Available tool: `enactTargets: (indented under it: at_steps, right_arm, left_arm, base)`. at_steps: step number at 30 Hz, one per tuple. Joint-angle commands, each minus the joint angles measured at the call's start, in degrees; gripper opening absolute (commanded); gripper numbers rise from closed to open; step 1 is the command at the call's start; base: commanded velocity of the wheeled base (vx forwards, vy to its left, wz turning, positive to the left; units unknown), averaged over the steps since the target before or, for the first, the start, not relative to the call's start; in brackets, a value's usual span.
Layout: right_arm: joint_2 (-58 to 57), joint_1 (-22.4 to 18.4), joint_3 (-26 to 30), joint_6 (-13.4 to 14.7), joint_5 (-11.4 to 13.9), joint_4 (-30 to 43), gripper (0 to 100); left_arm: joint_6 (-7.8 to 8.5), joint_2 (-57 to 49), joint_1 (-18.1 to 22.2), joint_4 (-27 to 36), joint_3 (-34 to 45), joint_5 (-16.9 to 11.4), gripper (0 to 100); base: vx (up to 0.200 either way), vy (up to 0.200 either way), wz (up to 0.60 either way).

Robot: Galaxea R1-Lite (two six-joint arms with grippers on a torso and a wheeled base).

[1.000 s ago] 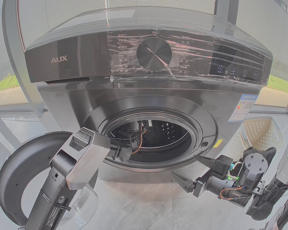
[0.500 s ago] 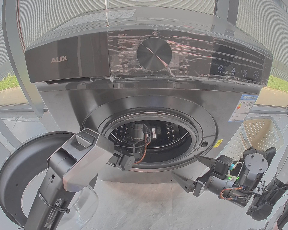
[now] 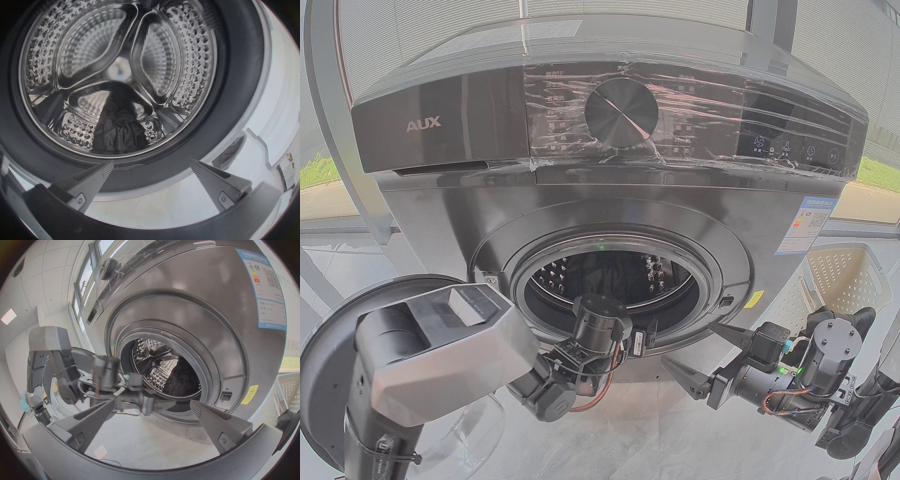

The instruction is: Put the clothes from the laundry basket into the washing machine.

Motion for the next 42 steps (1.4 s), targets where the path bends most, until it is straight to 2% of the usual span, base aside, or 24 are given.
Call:
enactTargets:
  at_steps: [1,7,9,11,13,14,17,18,20,23,25,26,30,37,39,42]
  right_arm:
    - [-2.5,-0.4,2.1,0.0,-0.5,0.0,100]
    - [-5.0,-0.5,4.8,0.1,-0.7,0.0,100]
    - [-5.8,-0.9,5.4,0.5,-0.8,0.0,100]
    - [-6.3,-1.5,5.6,0.7,-0.9,0.0,100]
    - [-8.2,-3.9,7.5,0.8,-1.9,0.2,100]
    - [-9.3,-5.2,9.0,0.7,-2.9,0.1,100]
    - [-12.7,-8.0,10.8,1.0,-3.4,0.8,100]
    - [-13.2,-8.3,10.8,1.1,-3.4,0.9,100]
    - [-17.3,-12.5,10.8,0.4,-3.3,1.0,100]
    - [-20.5,-14.8,10.8,-0.4,-2.9,1.9,100]
    - [-23.3,-15.5,10.8,-0.5,-2.9,5.7,100]
    - [-23.6,-15.5,10.8,-0.5,-2.9,5.9,100]
    - [-31.7,-15.6,10.8,-0.5,-3.1,16.7,100]
    - [-40.6,-15.7,10.8,-0.2,-3.9,27.7,100]
    - [-43.9,-15.8,10.8,0.0,-4.6,31.6,100]
    - [-48.5,-15.8,10.8,0.1,-6.2,37.1,100]
  left_arm:
    - [-1.33,-16.3,-3.6,-5.5,14.8,0.0,100]
    - [-2.21,-30.7,-6.6,-9.5,31.0,-0.1,100]
    - [-3.71,-35.0,-8.9,-11.4,36.1,0.6,100]
    - [-4.06,-36.9,-9.4,-12.1,38.4,0.6,100]
    - [-3.09,-39.9,-10.0,-13.1,43.6,1.1,100]
    - [-2.48,-40.7,-9.6,-14.2,44.6,2.7,100]
    - [-2.65,-41.9,-9.5,-17.8,45.8,5.7,100]
    - [-2.65,-42.0,-9.4,-18.2,45.9,5.8,100]
    - [-2.04,-44.8,-9.7,-21.3,48.4,5.8,100]
    - [-0.63,-47.1,-10.1,-21.5,49.6,5.8,100]
    - [0.25,-48.1,-10.1,-22.0,51.1,6.0,100]
    - [0.25,-48.2,-10.1,-22.0,51.3,6.0,100]
    - [0.34,-50.7,-9.7,-22.0,54.8,6.2,100]
    - [1.83,-54.8,-9.3,-21.9,58.8,6.8,100]
    - [2.18,-56.5,-9.0,-21.8,59.9,7.4,100]
    - [2.36,-58.8,-6.6,-21.5,60.7,7.6,100]
  base:
    - [0.0,0.0,0.0]
    - [0.0,0.0,0.0]
    - [0.0,0.0,0.0]
    - [0.0,0.0,0.0]
    - [0.0,0.0,0.0]
    - [0.0,0.0,0.0]
    - [0.0,0.0,0.0]
    - [0.0,0.0,0.0]
    - [0.0,0.0,0.0]
    - [-0.2,0.0,0.0]
    - [-0.2,0.0,0.0]
    - [-0.2,0.0,0.0]
    - [-0.2,0.0,0.0]
    - [-0.2,0.0,0.0]
    - [-0.2,0.0,0.0]
    - [-0.2,0.0,0.0]
